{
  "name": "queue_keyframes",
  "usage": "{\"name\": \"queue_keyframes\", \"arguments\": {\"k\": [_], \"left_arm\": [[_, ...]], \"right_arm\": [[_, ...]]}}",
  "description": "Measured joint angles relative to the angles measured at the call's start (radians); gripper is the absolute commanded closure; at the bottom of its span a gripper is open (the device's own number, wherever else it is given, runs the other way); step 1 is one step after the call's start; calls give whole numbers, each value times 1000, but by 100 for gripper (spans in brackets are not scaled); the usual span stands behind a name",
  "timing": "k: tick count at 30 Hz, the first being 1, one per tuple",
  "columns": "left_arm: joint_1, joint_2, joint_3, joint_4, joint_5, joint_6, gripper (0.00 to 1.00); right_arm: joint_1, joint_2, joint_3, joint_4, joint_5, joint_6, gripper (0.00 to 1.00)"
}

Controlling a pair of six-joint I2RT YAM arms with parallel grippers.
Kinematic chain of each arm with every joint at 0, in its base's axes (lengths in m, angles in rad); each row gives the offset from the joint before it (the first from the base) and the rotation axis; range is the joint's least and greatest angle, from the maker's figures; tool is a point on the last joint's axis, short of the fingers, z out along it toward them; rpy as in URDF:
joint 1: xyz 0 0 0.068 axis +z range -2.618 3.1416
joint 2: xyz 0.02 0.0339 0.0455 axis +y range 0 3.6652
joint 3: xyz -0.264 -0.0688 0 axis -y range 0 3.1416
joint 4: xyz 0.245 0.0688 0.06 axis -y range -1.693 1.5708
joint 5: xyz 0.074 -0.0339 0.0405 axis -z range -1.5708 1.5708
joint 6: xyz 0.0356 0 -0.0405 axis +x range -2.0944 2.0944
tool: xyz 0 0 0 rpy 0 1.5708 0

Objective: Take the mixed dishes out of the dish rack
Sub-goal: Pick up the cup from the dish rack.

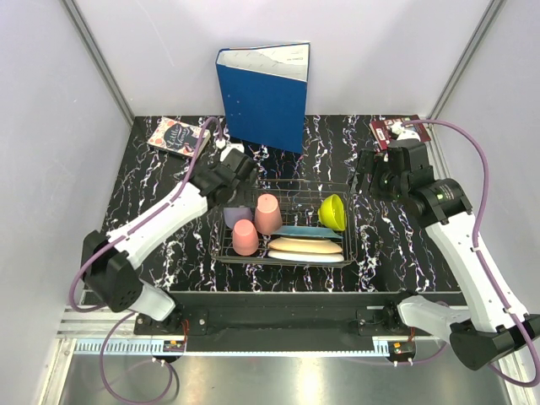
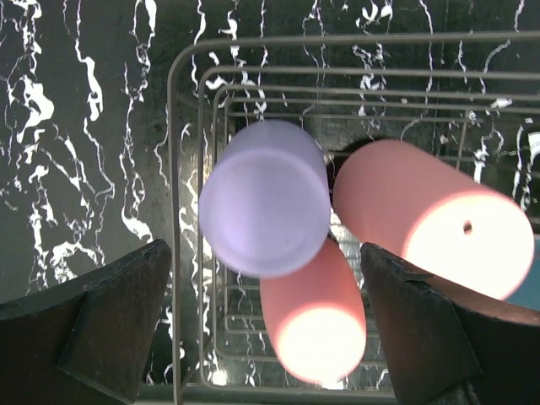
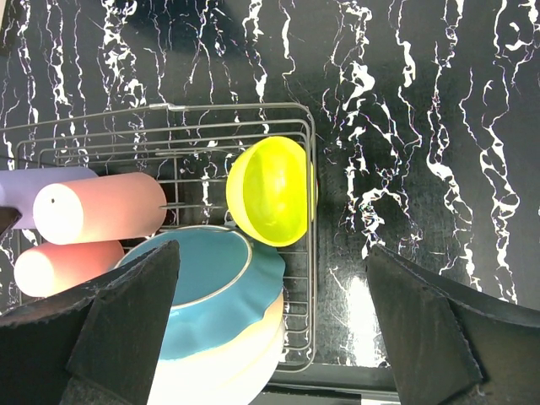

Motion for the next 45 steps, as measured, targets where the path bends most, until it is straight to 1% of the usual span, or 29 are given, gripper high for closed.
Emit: {"name": "queue_keyframes", "arguments": {"k": [3, 7, 10, 14, 20, 21, 27, 30, 33, 34, 35, 38, 39, 40, 41, 45], "left_arm": [[19, 28, 0, 24, 6, 7, 2], [54, 54, 0, 47, 28, 8, 5], [72, 60, 0, 63, 40, 11, 11], [76, 65, 0, 78, 57, 13, 22], [76, 68, 0, 88, 79, 15, 30], [76, 68, -1, 90, 82, 15, 34], [76, 68, -8, 111, 88, 18, 49], [76, 68, -10, 117, 88, 19, 62], [76, 65, -10, 117, 89, 26, 77], [76, 63, -10, 114, 89, 28, 78], [76, 61, -6, 100, 91, 30, 82], [76, 54, 47, 34, 103, 37, 88], [76, 50, 84, 6, 106, 41, 92], [76, 41, 127, -12, 108, 44, 98], [76, 27, 177, -26, 112, 49, 100], [76, -41, 385, -49, 114, 53, 100]], "right_arm": [[0, 0, -3, -1, 0, 0, 0], [0, 0, -5, -10, 0, 0, 0], [0, 0, -7, -15, 0, 0, 0], [0, 5, -11, -17, 0, -1, 0], [0, 12, -30, -15, 0, -2, 0], [0, 14, -34, -14, 0, -2, 0], [0, 19, -50, -14, 0, -3, 0], [0, 24, -51, -13, 0, -3, 0], [0, 30, -51, -13, 0, -3, 0], [0, 32, -51, -13, 0, -3, 0], [0, 35, -50, -13, 0, -3, 0], [0, 45, -38, -15, -2, -3, 0], [0, 49, -27, -16, -7, -3, 0], [0, 54, -11, -16, -15, -3, 0], [0, 58, 9, -16, -25, -3, 0], [1, 71, 108, -8, -57, 8, 0]]}}
